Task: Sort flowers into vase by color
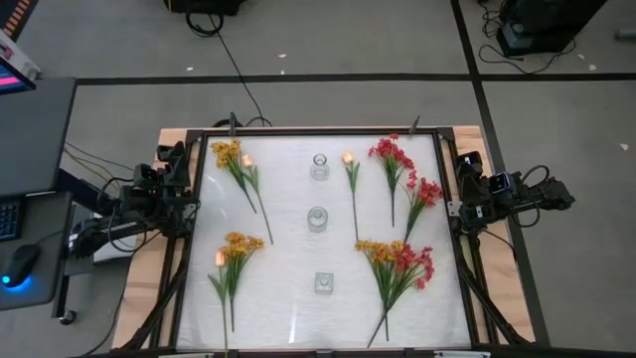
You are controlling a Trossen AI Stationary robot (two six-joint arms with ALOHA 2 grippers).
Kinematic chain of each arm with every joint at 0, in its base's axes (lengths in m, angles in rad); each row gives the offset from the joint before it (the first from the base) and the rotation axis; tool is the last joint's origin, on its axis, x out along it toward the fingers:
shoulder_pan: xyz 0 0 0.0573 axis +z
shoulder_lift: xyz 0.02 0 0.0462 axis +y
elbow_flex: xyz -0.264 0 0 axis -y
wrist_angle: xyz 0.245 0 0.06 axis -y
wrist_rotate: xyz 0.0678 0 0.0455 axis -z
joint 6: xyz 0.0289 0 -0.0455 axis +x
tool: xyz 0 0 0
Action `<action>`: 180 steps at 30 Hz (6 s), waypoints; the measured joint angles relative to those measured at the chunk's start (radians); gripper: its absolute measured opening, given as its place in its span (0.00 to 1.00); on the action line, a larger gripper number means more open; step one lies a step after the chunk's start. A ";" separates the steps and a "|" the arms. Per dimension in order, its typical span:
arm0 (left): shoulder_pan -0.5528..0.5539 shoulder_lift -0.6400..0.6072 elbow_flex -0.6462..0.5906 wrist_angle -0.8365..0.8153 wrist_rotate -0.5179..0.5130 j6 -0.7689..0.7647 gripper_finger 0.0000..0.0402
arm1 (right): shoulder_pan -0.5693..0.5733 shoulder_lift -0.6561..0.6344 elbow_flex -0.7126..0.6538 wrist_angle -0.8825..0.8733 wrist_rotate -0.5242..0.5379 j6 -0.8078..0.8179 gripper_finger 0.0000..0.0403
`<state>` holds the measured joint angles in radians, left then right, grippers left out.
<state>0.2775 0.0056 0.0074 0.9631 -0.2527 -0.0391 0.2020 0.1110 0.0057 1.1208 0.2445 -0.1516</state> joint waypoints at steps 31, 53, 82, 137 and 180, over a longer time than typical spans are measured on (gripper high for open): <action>0.000 0.000 0.000 0.000 0.000 0.000 0.58 | 0.000 0.000 0.000 0.000 0.000 0.000 0.42; 0.000 0.000 0.000 0.000 0.000 0.000 0.58 | 0.000 0.000 0.000 0.000 -0.002 0.000 0.42; 0.000 0.000 0.000 0.000 0.000 0.000 0.58 | 0.000 0.000 0.000 0.000 0.000 0.000 0.42; 0.000 0.000 0.000 0.000 0.000 0.000 0.58 | 0.000 0.008 0.110 -0.326 0.130 0.066 0.42; 0.000 0.000 0.000 0.000 0.000 0.000 0.58 | -0.076 1.029 1.148 -1.023 1.092 -0.062 0.42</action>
<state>0.2775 0.0058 0.0073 0.9634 -0.2525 -0.0391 0.1261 1.1404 1.1539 0.0977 1.3367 -0.2134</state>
